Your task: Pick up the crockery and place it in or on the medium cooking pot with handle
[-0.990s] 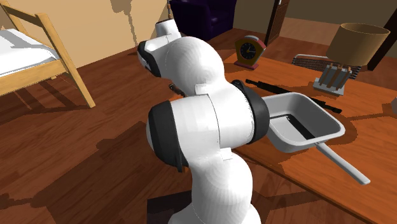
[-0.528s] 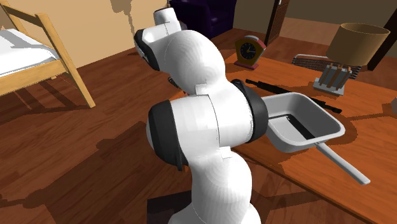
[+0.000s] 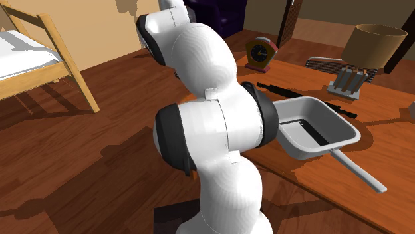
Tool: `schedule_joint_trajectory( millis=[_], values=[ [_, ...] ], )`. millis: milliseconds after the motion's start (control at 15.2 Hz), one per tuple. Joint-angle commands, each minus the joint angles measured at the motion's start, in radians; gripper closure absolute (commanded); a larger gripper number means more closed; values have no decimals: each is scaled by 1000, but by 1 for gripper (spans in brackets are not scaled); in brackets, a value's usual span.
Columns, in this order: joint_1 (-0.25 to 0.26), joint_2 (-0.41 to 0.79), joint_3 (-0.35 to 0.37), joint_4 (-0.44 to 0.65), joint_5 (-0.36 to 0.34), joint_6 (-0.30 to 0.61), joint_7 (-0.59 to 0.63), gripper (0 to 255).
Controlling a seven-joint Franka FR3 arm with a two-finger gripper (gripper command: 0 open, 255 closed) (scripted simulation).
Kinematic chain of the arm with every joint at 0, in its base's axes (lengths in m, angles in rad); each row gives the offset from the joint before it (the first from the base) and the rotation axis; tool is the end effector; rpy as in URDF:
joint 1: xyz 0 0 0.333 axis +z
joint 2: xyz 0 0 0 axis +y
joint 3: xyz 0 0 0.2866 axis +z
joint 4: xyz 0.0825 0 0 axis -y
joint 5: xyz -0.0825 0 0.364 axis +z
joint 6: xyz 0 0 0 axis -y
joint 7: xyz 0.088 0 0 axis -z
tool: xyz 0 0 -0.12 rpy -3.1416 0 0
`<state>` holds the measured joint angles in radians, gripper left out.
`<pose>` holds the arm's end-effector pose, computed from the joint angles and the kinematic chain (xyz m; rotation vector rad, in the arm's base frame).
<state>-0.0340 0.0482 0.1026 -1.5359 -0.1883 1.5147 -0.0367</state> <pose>0.5411 0.0125 0.5694 2.9518 0.1496 -0.0979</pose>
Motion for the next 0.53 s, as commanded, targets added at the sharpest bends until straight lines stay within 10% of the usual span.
schedule_joint_trajectory(
  millis=[0, 462],
  values=[
    [1, 8, 1, 38, -1, -30, -3, 255],
    [6, 47, 3, 185, -8, -137, -18, 255]
  ],
)
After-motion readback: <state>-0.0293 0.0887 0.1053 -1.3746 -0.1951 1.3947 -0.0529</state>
